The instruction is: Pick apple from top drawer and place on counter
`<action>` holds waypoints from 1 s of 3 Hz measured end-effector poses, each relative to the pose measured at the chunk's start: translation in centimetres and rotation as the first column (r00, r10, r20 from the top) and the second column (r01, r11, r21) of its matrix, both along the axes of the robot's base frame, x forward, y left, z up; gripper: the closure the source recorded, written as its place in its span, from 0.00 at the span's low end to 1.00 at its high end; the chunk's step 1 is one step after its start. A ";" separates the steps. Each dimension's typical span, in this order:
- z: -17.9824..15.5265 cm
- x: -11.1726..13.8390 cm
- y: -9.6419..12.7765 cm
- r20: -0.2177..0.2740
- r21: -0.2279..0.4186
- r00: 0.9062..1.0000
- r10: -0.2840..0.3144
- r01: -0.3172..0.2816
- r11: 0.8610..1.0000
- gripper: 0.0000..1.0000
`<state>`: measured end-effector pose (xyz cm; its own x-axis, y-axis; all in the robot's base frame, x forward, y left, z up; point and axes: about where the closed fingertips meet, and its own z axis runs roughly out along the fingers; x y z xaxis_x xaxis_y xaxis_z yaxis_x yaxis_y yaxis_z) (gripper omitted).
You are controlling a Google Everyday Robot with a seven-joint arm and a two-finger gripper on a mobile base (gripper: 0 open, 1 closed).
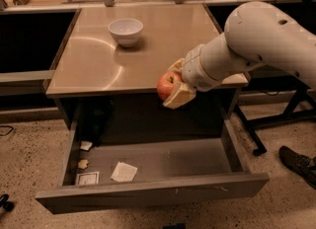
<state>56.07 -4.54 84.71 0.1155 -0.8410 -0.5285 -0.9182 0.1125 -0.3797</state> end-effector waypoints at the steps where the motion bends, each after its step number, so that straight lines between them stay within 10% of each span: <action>1: 0.0 0.0 0.0 0.000 0.000 1.000 0.000 0.000 1.000 1.00; 3: 1.6 4.9 1.8 0.033 0.038 0.999 0.004 -0.005 0.999 1.00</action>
Offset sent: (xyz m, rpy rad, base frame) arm 0.0541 0.0175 0.0235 0.0375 -0.0558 -0.0069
